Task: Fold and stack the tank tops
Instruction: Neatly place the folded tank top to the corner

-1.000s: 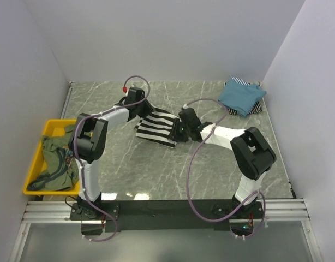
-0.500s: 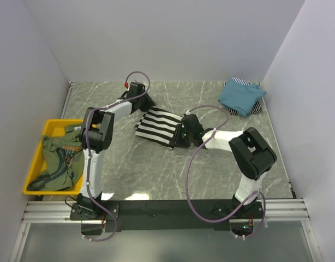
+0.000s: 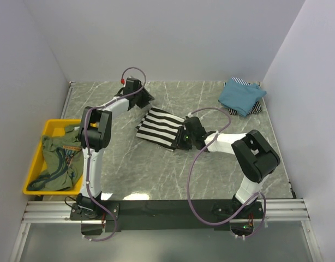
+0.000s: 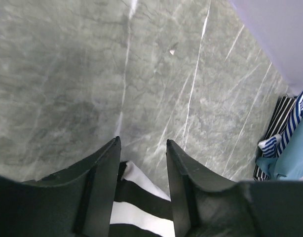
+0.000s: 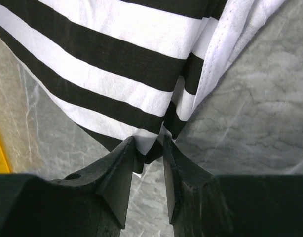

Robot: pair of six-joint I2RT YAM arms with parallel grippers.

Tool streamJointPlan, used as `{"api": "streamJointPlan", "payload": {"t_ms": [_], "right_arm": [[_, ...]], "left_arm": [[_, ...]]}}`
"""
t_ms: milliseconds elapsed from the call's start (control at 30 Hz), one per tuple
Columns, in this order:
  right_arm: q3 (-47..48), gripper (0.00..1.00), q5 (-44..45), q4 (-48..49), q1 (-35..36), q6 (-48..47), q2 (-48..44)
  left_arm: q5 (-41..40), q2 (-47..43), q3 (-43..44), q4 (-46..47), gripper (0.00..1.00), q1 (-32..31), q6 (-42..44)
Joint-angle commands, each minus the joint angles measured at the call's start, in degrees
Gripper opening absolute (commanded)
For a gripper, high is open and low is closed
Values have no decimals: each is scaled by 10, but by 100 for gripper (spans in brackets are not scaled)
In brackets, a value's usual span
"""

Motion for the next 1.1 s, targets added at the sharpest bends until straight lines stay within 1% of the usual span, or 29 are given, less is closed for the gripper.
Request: {"api": "streamJointPlan", "payload": {"t_ms": [0, 167, 267, 300, 333, 367, 400, 467, 500, 567, 633, 733, 767, 800, 867, 900, 967, 1000, 1067], "right_arm": [[-20, 39, 18, -51, -6, -16, -12], [-15, 43, 13, -57, -20, -21, -22], [-5, 47, 13, -62, -33, -25, -25], [0, 48, 11, -62, -36, -26, -23], [3, 49, 7, -61, -40, -26, -20], [7, 49, 4, -61, -45, -26, -18], [14, 50, 1, -61, -54, -25, -11], [25, 50, -6, -63, -63, -23, -3], [35, 50, -7, -64, -70, -24, -1], [43, 50, -2, -67, -75, -23, 0], [51, 53, 3, -66, -81, -21, 1], [81, 55, 3, -71, -90, -25, 26], [94, 55, 4, -82, -93, -26, 46], [115, 55, 2, -86, -97, -29, 55], [141, 55, -4, -97, -111, -34, 76], [170, 55, -8, -102, -116, -39, 99], [207, 55, -10, -128, -127, -47, 124], [244, 55, -10, -137, -130, -54, 149], [282, 55, -18, -156, -136, -62, 171]], "left_arm": [[10, 0, 22, 3, 48, 12, 14], [-5, -58, -24, 12, 52, 29, 31], [-50, -84, -38, -46, 52, 34, 34], [-62, -93, -64, -68, 50, 34, 27], [-62, -105, -94, -58, 49, 34, 21], [-62, -141, -129, -45, 48, 32, -3], [-62, -159, -205, -10, 47, 28, -18], [-89, -198, -264, 7, 43, 23, -46], [-96, -207, -303, 8, 40, 21, -49], [-113, -226, -334, 13, 38, 15, -46], [-114, -234, -364, 16, 32, 12, -41], [-112, -243, -381, 19, 25, -9, -34], [-118, -247, -383, 16, 24, -30, -31], [-125, -247, -389, 10, 20, -43, -32], [-135, -256, -403, 7, 16, -70, -47], [-138, -261, -427, 13, 12, -95, -55], [-136, -285, -456, 26, 8, -125, -86], [-138, -295, -482, 30, 6, -136, -97], [-141, -326, -504, 32, 4, -174, -121]]}}
